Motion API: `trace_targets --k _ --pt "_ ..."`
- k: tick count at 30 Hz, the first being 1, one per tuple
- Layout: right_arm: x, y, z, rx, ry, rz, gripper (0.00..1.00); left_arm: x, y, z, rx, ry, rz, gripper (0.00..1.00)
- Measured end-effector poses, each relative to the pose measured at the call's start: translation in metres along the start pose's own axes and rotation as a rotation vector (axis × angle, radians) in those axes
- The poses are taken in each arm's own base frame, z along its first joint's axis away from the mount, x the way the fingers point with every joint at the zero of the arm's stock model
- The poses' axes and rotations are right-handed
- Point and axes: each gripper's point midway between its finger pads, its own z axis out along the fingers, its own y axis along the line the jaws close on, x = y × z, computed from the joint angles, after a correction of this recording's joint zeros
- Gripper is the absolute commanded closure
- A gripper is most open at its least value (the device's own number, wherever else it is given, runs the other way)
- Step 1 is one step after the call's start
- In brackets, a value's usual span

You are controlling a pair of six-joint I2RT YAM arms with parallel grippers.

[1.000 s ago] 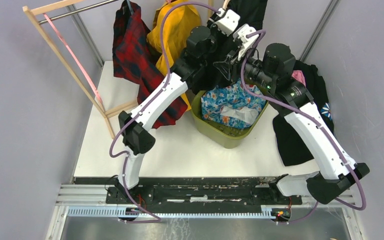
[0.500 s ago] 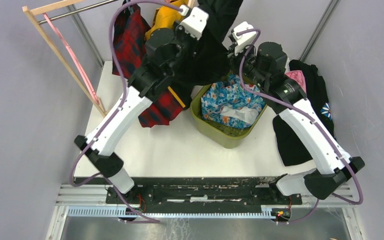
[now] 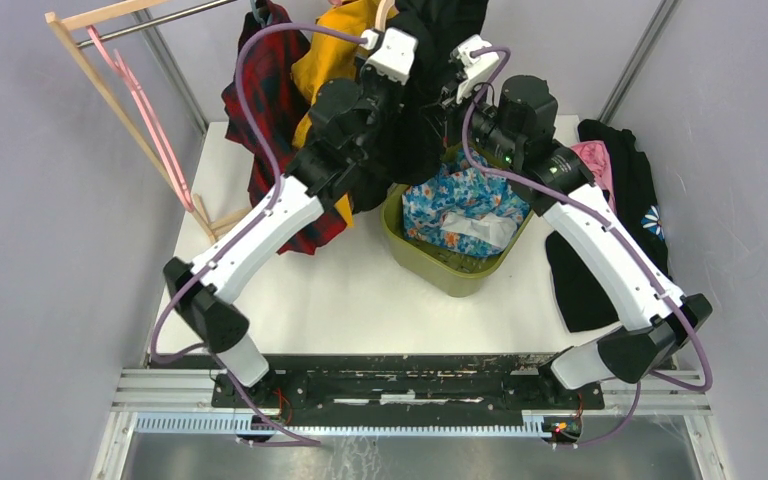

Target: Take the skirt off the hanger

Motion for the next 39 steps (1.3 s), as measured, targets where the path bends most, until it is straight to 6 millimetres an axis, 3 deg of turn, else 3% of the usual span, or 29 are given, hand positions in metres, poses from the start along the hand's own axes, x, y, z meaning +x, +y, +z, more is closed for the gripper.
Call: trace_targets --k 6,13,15,18,22,27,33,39 --pt "0.008 0.013 -0.004 -0.057 -0.003 0.05 0.99 -0.005 -0.015 0.037 -0.012 -0.055 -0.076 0.97" --pt "0.006 0.016 -0.005 -0.065 -0.032 0.066 0.97 -0.023 -0.033 0.039 0.02 -0.083 -0.258 0.97" --pt "0.005 0.015 -0.005 -0.063 -0.038 0.059 0.88 -0.026 -0.038 0.037 0.032 -0.085 -0.311 0.97" --pt "0.007 0.013 -0.007 -0.053 -0.029 0.026 0.59 -0.026 -0.04 0.036 0.038 -0.081 -0.347 0.97" --pt "0.021 0.008 -0.01 -0.038 0.027 -0.024 0.4 -0.027 -0.033 0.028 0.023 -0.079 -0.345 0.97" --pt "0.022 0.008 -0.019 -0.039 0.049 -0.051 0.39 -0.034 -0.02 0.023 -0.017 -0.106 -0.301 0.97" --pt "-0.002 0.028 -0.043 -0.127 -0.011 -0.024 0.38 -0.036 -0.003 0.031 -0.063 -0.147 -0.247 0.97" --pt "-0.025 0.046 -0.056 -0.213 -0.061 -0.027 0.39 -0.007 -0.004 0.049 -0.08 -0.128 -0.222 0.97"
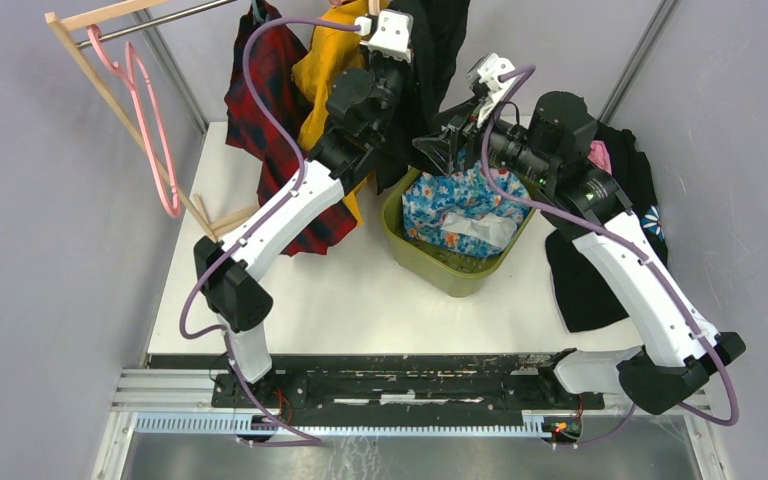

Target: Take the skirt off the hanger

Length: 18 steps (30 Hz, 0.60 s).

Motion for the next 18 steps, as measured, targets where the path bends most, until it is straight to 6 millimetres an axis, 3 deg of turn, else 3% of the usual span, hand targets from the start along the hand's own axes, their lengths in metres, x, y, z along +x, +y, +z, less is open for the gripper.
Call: trace_targets --k 6,14,18 --pt "0.016 0.015 0.015 -0.068 0.028 0.056 0.4 0.023 -0.003 0.004 0.005 0.044 0.016 0.97" --pt "0.113 0.029 0.055 -0.115 0.231 0.167 0.45 0.005 -0.001 0.006 0.001 0.016 0.006 0.97" --pt "0.14 0.028 0.06 -0.099 0.282 0.204 0.53 0.003 -0.001 0.006 0.001 0.015 0.003 0.97"
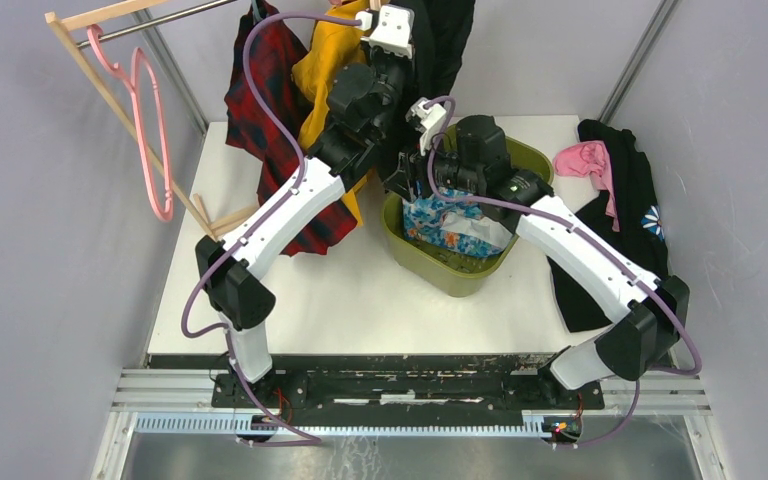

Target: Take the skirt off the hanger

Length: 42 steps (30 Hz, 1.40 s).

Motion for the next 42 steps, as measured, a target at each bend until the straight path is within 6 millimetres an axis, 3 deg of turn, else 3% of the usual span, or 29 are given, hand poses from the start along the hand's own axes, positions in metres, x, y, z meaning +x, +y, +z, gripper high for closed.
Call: trace_targets --k 5,9,14,18,24,34,38,42 --pt "0.003 -0.01 0.002 0.052 0.002 -0.003 0.85 0.003 -0.001 -0.001 0.002 0.014 -0.02 0.97" --pt "-0.001 -0.009 0.005 0.048 -0.019 0.016 0.99 -0.001 0.0 -0.003 0.002 0.015 -0.026 0.97" --pt "-0.003 0.003 0.022 -0.012 -0.052 0.078 0.99 -0.01 0.004 -0.008 -0.004 -0.005 -0.055 0.97" --pt "0.001 0.015 0.04 -0.054 -0.061 0.107 0.99 -0.007 0.008 -0.009 -0.014 -0.002 -0.091 0.97" --pt "0.012 0.007 0.048 -0.016 -0.057 0.111 0.99 0.0 0.011 -0.011 -0.021 0.038 -0.132 0.97" --pt "0.047 -0.041 0.049 0.165 -0.034 0.066 0.99 -0.025 0.024 -0.048 -0.017 0.152 -0.181 0.97" --pt "0.04 -0.068 0.043 0.229 -0.064 0.054 0.99 -0.043 0.035 -0.072 -0.026 0.184 -0.207 0.97" --pt "0.019 -0.095 0.037 0.278 -0.098 0.035 0.98 -0.054 0.047 -0.103 -0.033 0.212 -0.221 0.97"
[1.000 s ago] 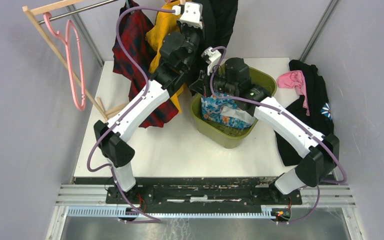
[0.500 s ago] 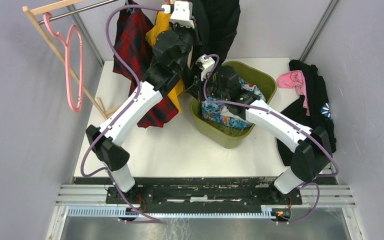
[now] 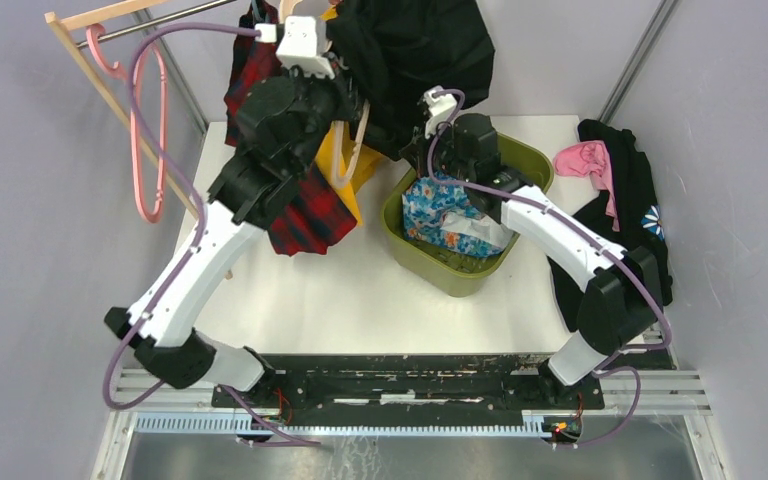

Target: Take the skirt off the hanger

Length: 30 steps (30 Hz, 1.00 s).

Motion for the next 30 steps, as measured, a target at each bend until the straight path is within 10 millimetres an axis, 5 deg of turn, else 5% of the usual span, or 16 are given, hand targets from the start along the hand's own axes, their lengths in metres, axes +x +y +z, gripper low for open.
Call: trace_targets --k 3,8,14,17,22,26,30 --pt "-0.01 -0.005 -0.003 -0.004 0.006 -0.021 0.78 0.002 0.011 -0.023 -0.013 0.011 0.005 0.97" --pt "0.003 0.019 -0.015 -0.117 0.112 -0.043 0.62 0.013 0.025 -0.048 -0.029 0.028 0.036 0.97" --pt "0.029 0.071 -0.071 -0.329 0.298 -0.091 0.59 0.032 0.029 -0.048 -0.024 0.064 0.108 0.97" --pt "0.014 0.091 -0.109 -0.416 0.33 -0.13 0.58 0.04 0.026 -0.046 0.0 0.085 0.141 0.97" --pt "-0.039 0.094 -0.143 -0.395 0.218 -0.22 0.54 0.052 0.018 -0.04 0.046 0.114 0.174 0.97" --pt "-0.063 0.089 -0.143 -0.341 0.128 -0.247 0.52 0.066 0.011 -0.034 0.083 0.15 0.187 0.97" --pt "-0.076 0.083 -0.105 -0.305 0.087 -0.229 0.52 0.075 0.006 -0.033 0.109 0.176 0.196 0.97"
